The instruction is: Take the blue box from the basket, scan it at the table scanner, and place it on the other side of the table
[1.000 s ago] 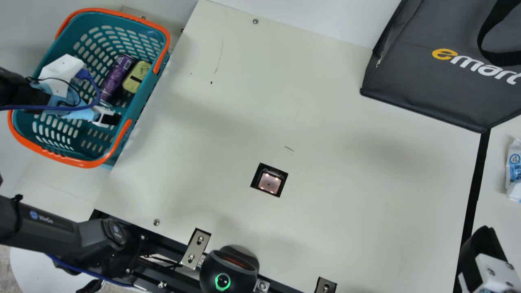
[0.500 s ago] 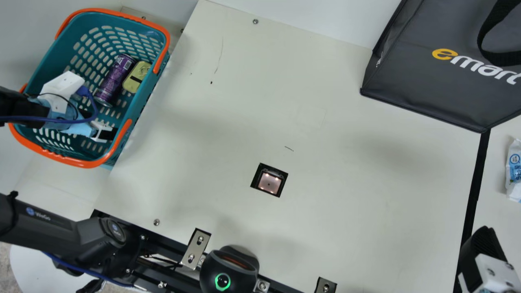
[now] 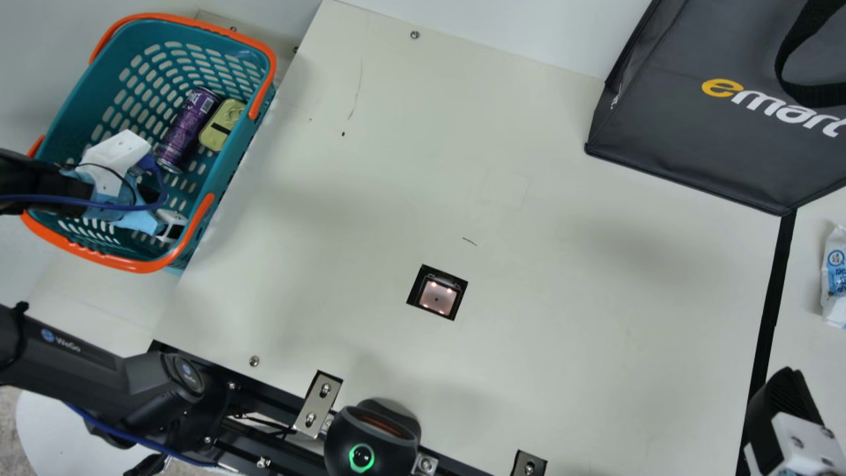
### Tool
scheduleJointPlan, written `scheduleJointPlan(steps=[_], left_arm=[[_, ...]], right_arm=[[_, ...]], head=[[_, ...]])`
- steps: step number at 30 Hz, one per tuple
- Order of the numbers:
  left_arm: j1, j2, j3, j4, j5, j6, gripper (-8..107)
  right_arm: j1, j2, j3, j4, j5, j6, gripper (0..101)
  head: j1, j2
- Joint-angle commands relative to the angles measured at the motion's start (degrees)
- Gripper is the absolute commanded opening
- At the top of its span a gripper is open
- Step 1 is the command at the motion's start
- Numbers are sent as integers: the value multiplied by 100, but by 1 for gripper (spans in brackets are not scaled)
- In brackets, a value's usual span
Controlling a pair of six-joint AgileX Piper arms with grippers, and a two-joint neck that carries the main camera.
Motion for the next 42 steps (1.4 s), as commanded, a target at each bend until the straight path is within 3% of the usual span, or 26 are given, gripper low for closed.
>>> scheduleJointPlan(steps=[1, 27, 42], left_arm=[[-44, 55, -12, -18, -36, 19, 90], [-438, 842, -210, -41, -785, 412, 90], [-461, 868, -7, -503, -1498, 975, 90]], right_arm=[[0, 0, 0, 0, 0, 0, 95], [0, 0, 0, 0, -6, 0, 95], [0, 0, 0, 0, -6, 0, 95]], head=[[-148, 14], [-148, 14], [-148, 14]])
